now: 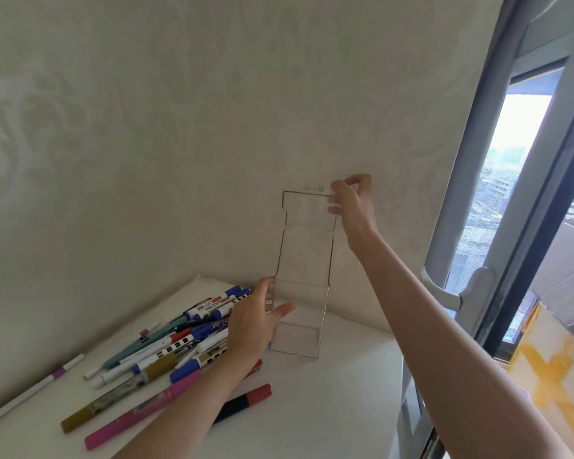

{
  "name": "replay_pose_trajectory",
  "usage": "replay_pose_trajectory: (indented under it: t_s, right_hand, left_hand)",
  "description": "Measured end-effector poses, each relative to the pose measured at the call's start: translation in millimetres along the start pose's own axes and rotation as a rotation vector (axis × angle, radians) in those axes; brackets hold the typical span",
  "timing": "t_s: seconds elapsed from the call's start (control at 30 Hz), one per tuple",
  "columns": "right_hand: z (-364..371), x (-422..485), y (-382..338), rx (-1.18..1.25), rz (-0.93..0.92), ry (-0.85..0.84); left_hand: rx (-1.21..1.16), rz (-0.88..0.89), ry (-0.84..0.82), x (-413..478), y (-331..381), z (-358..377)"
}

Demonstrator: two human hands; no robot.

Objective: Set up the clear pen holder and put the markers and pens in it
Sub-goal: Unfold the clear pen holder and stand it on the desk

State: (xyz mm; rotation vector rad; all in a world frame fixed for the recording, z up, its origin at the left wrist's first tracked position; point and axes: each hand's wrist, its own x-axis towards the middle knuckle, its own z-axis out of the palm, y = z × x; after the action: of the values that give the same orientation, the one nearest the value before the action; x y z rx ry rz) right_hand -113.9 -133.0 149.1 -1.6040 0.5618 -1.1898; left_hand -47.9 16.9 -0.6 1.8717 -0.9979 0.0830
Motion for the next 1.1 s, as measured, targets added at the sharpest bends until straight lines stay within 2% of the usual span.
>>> replay_pose_trajectory:
  t_s: [0.17, 0.23, 0.33, 0.43, 0.53, 0.63, 0.8, 1.0, 1.1]
  right_hand:
    - [5, 17, -12, 0.141, 0.304, -0.017]
    - [6, 18, -12, 0.196, 0.358, 0.001]
    - [5, 11, -6, 0.283, 0.312, 0.002]
    - [1, -4, 9, 0.319, 0.155, -0.175]
    - [-3, -16, 27, 0.072, -0.010, -0.386]
    - [-4, -20, 39, -0.062, -0.044, -0.466]
    - [-7, -22, 48, -0.081, -0.075, -0.438]
    - [-2, -26, 41, -0.075, -0.158, -0.187]
    - [-3, -21, 35, 0.084, -0.108, -0.212]
  left_hand:
    - [-0.002, 0.001, 0.011, -3, 0, 2]
    - [-0.018, 0.010, 0.027, -5, 0, 4]
    - [-0.029, 0.021, 0.036, -6, -2, 6]
    - [-0.056, 0.043, 0.036, -2, -4, 5]
    - [-0.037, 0.070, 0.030, 4, -7, 6]
    - [-0.021, 0.061, 0.025, 6, -10, 9]
    - [-0.015, 0.043, -0.011, 9, -11, 3]
    - [-0.360, 0.100, -0.070, 28, 23, -22]
    - [-0.528, 0.079, -0.023, 43, 37, -33]
